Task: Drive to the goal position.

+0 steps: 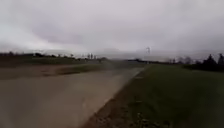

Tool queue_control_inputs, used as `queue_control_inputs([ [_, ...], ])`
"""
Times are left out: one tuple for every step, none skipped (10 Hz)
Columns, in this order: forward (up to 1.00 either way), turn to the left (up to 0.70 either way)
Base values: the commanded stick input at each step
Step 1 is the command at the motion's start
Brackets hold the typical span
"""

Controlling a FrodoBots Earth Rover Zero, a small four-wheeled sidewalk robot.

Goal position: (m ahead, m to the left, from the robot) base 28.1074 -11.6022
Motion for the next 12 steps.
queue_control_inputs([
  [0.85,0.00],
  [0.85,0.00],
  [0.85,0.00],
  [0.85,0.00],
  [0.85,0.00],
  [0.85,0.00],
  [0.85,-0.02],
  [0.85,-0.03],
  [0.85,-0.02],
  [0.85,-0.01],
  [0.85,-0.01],
  [0.85,-0.03],
])
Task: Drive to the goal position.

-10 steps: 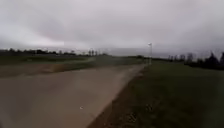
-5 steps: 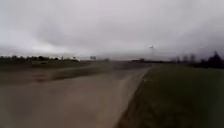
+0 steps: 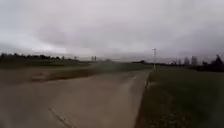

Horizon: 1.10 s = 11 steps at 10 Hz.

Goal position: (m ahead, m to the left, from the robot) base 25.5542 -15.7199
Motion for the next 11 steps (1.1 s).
queue_control_inputs([
  [0.85,-0.34],
  [0.85,-0.34],
  [0.85,-0.34],
  [0.85,-0.34],
  [0.85,-0.34],
  [0.85,-0.21],
  [0.85,-0.05],
  [0.85,0.00],
  [0.85,0.00],
  [0.85,0.00],
  [0.85,0.00],
])
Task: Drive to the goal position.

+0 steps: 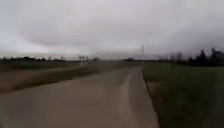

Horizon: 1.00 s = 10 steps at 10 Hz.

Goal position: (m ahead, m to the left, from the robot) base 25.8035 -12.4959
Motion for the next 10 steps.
queue_control_inputs([
  [0.85,0.00],
  [0.85,-0.01],
  [0.85,-0.32],
  [0.85,-0.23],
  [0.85,0.00],
  [0.85,0.00],
  [0.85,0.00],
  [0.85,0.00],
  [0.85,0.00],
  [0.85,-0.18],
])
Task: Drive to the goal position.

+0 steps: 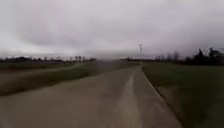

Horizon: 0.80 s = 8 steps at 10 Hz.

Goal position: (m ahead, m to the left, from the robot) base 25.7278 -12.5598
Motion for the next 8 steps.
queue_control_inputs([
  [0.85,-0.29],
  [0.85,-0.03],
  [0.85,-0.01],
  [0.85,-0.04],
  [0.85,-0.20],
  [0.85,-0.33],
  [0.85,-0.33],
  [0.85,-0.34],
])
